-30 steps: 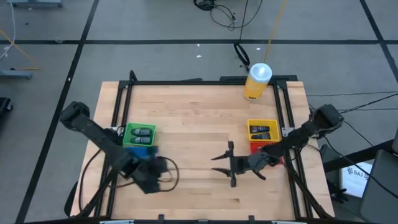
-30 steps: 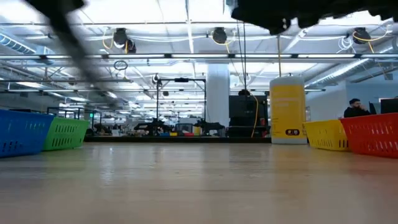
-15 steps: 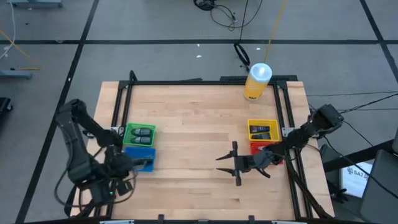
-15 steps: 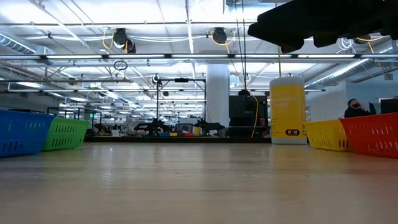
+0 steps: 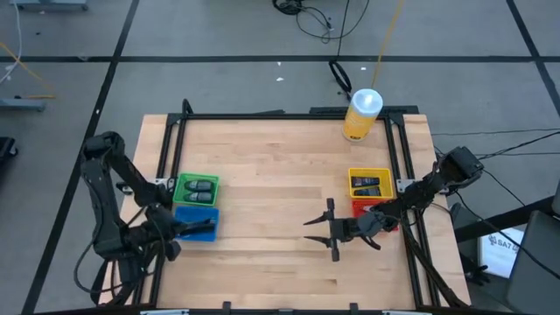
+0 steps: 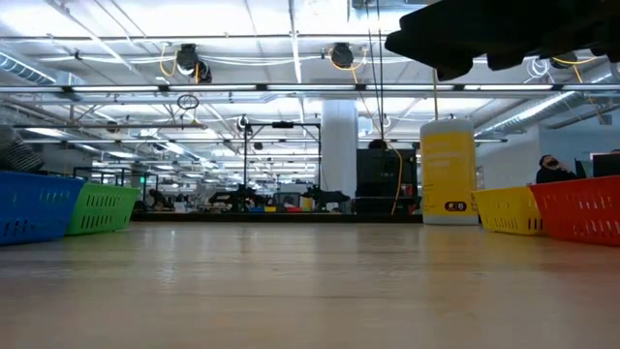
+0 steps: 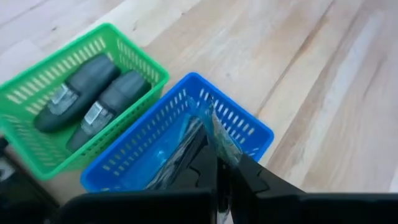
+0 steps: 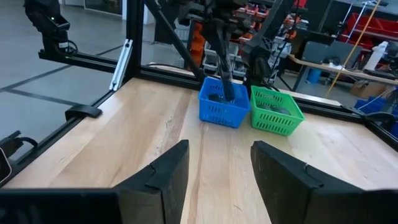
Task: Pick & Place Travel size toiletries
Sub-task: Put the black comb into the blue bin, then return to Home Position
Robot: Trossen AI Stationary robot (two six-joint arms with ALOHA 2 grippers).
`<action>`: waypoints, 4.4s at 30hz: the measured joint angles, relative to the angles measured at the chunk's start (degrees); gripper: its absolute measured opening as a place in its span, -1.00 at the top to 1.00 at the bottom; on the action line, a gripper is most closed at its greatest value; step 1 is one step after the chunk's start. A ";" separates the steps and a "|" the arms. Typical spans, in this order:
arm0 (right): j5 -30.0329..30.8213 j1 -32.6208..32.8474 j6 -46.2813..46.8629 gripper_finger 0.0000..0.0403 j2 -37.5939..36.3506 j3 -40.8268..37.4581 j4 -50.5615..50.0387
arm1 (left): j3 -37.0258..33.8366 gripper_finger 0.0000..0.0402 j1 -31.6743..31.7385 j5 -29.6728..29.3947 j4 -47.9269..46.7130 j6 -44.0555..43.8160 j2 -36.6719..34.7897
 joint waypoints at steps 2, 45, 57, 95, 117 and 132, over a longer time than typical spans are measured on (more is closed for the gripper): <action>0.02 -0.02 0.00 0.18 0.02 0.00 -0.02 | -2.04 0.98 -1.13 -1.54 0.50 -3.62 -0.18; -41.67 -26.36 13.08 0.98 -21.54 -5.10 -21.90 | -24.88 0.59 37.17 -4.62 96.52 100.50 -14.69; -38.91 -29.62 16.41 0.98 -59.10 -21.06 -33.48 | -27.94 0.85 51.21 7.78 105.87 106.74 -14.36; -38.86 -31.52 16.47 0.98 -77.68 -31.74 -38.21 | -38.89 0.94 74.62 36.95 88.54 124.40 -54.41; -38.82 -31.52 16.46 0.98 -77.61 -31.80 -37.75 | -47.53 0.87 70.53 44.78 90.11 121.63 -65.06; -38.84 -31.52 16.45 0.98 -77.44 -31.80 -37.17 | -52.61 0.92 69.16 36.63 84.52 120.56 -74.41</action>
